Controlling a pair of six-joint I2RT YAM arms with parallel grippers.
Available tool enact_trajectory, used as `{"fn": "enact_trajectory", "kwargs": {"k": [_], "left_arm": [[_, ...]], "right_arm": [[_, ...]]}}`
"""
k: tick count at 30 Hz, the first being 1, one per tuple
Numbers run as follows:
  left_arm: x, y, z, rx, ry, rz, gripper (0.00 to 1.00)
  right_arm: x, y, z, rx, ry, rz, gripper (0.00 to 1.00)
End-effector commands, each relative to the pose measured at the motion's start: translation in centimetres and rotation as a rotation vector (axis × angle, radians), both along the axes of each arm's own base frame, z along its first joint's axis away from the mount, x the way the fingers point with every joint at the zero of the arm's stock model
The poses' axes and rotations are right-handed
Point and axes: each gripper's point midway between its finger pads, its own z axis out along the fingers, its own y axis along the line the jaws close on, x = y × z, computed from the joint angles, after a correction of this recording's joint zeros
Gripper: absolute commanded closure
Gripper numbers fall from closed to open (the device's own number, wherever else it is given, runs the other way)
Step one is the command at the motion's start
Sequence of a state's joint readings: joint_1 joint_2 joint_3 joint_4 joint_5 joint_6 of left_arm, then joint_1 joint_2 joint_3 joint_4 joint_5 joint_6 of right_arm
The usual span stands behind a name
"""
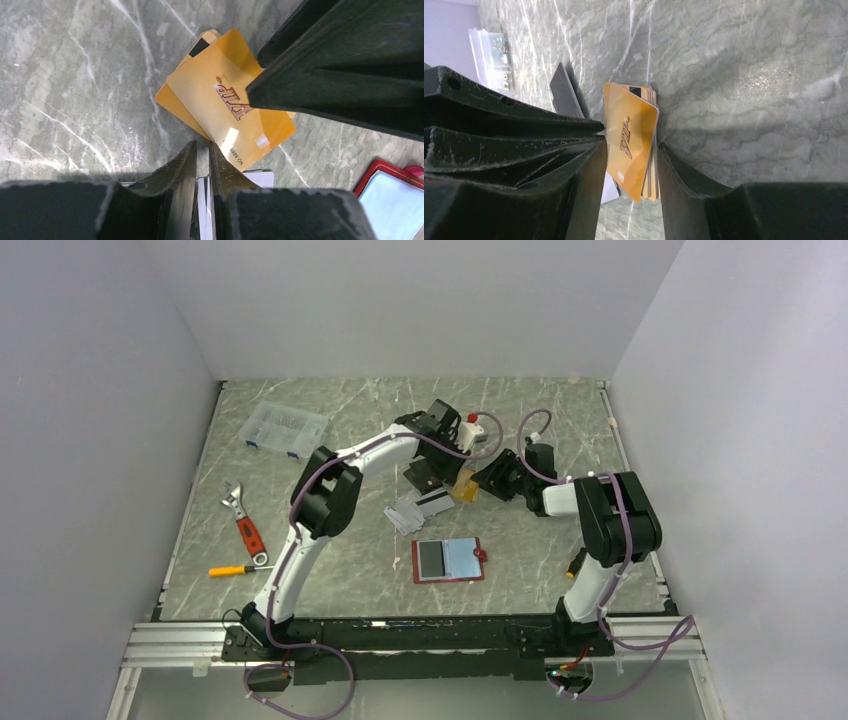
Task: Put the credit cards into the card holder
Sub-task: Pick up the credit card from the storage box.
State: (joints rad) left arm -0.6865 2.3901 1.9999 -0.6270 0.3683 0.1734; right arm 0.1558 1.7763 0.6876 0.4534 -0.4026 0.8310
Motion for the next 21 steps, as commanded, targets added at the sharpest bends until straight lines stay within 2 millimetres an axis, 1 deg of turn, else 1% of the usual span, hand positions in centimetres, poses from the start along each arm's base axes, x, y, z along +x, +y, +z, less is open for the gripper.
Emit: {"fn": "enact_trajectory", "kwargs": {"k": [1,8,13,17,21], "left_arm": [[0.6,-1.6,4.7,-0.075,-0.103,-0.037,0.79],[1.7,-1.5,5.7,-0.055,-0.18,-0.04,0.8],[1.6,-1.6,5.4,-0.04,-0.183,-0.051,0.82],[1.4,-1.7,6.3,-0.05,-0.197,-0.056,0.82],[1.1,-2.3,7.3,-0.076,-0.203,-0.068,0.83]], "right_arm": [[-1.3,-0.6,-3.1,-0.02,0.088,-0.025,0.55],[-1.8,-1.0,-3.7,-0.015,0.102,-0.04,0.57],[-2.4,-1.5,-4.0,-0.015,0.108,-0.056,0.59],[-2.7,-1.8,-4.2,-0.005,0.114,-0.069,0.6],[-2.9,-2.0,-4.6,0.003,0.123,-0.08,0.6]]}}
